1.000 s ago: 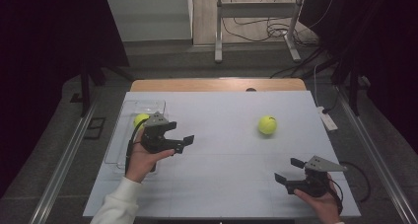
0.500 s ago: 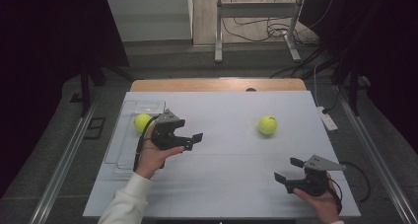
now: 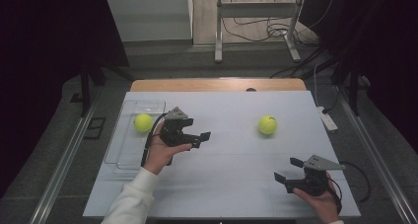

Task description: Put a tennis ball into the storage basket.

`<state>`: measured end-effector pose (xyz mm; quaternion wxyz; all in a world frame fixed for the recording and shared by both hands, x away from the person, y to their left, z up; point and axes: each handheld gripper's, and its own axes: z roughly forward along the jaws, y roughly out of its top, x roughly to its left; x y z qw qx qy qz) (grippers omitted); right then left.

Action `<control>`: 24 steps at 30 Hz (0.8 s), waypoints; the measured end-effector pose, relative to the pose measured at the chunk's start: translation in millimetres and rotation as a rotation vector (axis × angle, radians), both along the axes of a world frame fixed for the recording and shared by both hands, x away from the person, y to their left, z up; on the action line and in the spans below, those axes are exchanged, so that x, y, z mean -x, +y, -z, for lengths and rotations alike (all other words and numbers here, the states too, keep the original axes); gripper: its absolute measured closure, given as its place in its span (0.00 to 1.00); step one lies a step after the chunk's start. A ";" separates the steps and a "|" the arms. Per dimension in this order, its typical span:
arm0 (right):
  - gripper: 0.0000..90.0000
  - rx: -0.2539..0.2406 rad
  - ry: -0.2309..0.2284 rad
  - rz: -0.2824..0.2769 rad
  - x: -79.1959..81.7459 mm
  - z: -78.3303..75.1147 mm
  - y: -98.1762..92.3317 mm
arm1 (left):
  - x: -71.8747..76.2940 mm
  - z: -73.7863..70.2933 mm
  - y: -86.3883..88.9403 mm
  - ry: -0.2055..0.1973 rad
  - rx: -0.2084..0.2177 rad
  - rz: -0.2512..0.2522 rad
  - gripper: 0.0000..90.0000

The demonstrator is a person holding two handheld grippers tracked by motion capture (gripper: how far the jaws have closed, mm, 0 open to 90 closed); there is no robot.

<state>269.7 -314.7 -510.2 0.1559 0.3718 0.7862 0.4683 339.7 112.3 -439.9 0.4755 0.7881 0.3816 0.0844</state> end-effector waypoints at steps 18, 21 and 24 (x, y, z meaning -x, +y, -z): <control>0.13 0.000 0.001 -0.001 -0.5 0.5 1.1 | -10.5 -3.5 -15.9 0.008 -0.016 0.026 0.14; 0.13 -0.001 0.002 -0.001 -0.6 0.5 1.3 | -12.3 -3.7 -17.8 0.012 -0.020 0.028 0.14; 0.13 0.000 0.002 0.000 -0.6 0.5 1.3 | -13.4 -4.4 -18.8 0.015 -0.016 0.030 0.14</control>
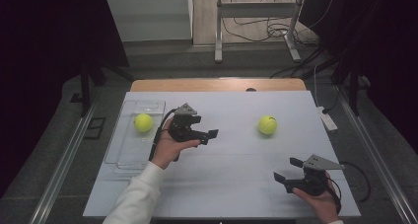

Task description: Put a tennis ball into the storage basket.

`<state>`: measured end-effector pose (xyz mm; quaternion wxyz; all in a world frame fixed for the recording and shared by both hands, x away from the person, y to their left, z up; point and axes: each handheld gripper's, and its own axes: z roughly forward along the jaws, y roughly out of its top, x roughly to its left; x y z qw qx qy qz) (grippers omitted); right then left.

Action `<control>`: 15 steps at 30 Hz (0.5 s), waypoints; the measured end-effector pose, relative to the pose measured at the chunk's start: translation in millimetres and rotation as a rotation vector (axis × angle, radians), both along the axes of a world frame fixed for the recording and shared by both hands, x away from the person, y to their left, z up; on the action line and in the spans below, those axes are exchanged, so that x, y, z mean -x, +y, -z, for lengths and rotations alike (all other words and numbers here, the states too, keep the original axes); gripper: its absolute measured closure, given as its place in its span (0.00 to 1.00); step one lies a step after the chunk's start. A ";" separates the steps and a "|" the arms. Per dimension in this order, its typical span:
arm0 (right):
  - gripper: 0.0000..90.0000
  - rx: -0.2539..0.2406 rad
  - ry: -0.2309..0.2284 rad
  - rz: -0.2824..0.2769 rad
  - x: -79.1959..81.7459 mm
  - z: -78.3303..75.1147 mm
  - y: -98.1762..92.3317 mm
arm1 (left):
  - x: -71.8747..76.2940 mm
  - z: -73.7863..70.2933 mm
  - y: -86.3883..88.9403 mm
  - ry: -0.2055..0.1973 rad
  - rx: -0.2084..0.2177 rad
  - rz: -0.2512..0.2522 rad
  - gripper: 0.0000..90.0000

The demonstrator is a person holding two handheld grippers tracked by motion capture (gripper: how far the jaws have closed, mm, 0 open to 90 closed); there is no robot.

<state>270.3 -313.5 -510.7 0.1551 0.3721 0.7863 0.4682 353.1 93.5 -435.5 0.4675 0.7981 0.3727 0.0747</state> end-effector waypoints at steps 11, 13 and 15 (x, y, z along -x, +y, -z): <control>0.13 -0.003 0.001 -0.002 0.2 -0.2 -0.2 | -3.6 1.0 -9.6 0.004 -0.007 0.017 0.14; 0.13 -0.003 0.000 -0.002 0.1 -0.2 -0.1 | -4.2 1.3 -11.1 0.006 -0.008 0.019 0.14; 0.13 -0.002 0.001 -0.002 -0.1 -0.1 0.0 | -5.5 1.7 -13.7 0.009 -0.009 0.021 0.14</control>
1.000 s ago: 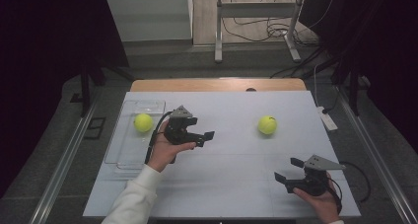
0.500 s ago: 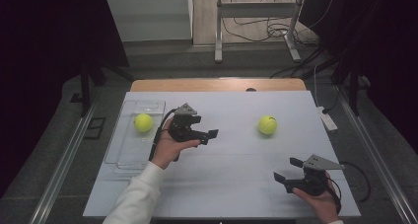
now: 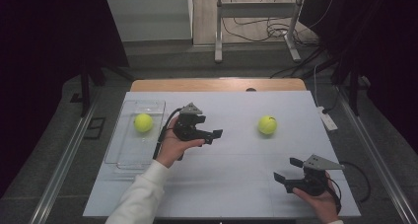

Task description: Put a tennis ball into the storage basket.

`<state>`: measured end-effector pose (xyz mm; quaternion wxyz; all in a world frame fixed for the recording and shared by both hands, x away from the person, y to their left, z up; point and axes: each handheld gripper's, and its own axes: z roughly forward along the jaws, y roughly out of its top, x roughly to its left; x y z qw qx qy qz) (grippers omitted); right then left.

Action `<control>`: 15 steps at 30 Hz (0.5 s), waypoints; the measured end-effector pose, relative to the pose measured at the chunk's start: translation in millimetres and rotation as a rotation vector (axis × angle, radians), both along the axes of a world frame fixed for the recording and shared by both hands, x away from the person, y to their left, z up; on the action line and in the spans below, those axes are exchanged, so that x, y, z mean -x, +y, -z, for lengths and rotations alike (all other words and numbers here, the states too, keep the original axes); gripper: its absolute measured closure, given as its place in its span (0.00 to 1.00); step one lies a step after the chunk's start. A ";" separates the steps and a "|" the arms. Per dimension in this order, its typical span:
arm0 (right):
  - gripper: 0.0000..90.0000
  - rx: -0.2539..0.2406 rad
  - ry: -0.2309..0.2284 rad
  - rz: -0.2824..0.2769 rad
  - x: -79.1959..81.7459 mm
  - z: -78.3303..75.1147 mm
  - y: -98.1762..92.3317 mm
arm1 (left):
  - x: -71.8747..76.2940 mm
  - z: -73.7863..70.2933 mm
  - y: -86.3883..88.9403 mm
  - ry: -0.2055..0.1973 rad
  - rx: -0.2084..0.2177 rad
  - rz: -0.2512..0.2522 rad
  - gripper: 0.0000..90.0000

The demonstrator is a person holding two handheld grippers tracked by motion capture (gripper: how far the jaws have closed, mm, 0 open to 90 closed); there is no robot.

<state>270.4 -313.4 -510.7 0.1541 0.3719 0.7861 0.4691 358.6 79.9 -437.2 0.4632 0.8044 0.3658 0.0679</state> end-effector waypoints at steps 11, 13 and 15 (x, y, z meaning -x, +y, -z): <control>0.13 0.001 0.000 -0.001 -0.1 0.1 0.0 | -6.0 3.7 -18.3 0.013 -0.006 0.037 0.13; 0.13 -0.003 0.000 0.000 -0.1 -0.2 -0.3 | -6.7 3.1 -22.1 0.014 -0.007 0.040 0.13; 0.13 -0.003 0.000 0.000 -0.1 -0.2 -0.4 | -7.0 2.7 -23.5 0.013 -0.009 0.042 0.13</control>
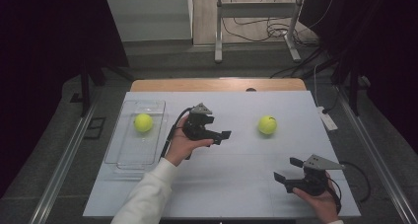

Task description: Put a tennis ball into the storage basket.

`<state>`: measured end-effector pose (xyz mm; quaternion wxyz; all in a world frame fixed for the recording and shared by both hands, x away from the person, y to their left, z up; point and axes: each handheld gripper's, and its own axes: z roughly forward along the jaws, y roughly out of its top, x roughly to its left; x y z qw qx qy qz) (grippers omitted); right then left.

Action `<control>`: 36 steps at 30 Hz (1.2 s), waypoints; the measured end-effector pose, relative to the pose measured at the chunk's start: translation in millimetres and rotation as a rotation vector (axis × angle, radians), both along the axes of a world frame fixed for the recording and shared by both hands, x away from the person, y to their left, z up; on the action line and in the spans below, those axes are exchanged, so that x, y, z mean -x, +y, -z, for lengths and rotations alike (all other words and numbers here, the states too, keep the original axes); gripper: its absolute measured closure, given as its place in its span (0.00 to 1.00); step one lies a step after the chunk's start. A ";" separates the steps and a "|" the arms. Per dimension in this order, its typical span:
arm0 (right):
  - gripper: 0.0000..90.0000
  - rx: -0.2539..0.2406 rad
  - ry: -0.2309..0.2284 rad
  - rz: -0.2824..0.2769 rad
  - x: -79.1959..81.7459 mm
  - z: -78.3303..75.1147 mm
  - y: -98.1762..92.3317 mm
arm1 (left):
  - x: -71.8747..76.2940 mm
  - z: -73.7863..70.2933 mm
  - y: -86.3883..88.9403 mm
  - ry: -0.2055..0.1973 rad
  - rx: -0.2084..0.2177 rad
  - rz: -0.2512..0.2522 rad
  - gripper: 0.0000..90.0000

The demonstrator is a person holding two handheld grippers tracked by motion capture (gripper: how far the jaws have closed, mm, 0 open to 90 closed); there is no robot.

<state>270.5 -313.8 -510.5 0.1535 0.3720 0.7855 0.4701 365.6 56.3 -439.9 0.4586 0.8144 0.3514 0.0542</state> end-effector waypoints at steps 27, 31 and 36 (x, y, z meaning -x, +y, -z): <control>0.13 0.004 0.002 -0.009 -0.5 0.8 1.1 | -10.0 1.4 -38.1 0.015 -0.032 0.044 0.13; 0.13 0.006 0.003 -0.008 -0.6 1.0 0.7 | -12.5 4.7 -44.2 0.022 -0.046 0.045 0.13; 0.13 0.003 0.003 -0.007 -0.6 1.1 0.4 | -14.4 7.1 -49.2 0.026 -0.052 0.049 0.13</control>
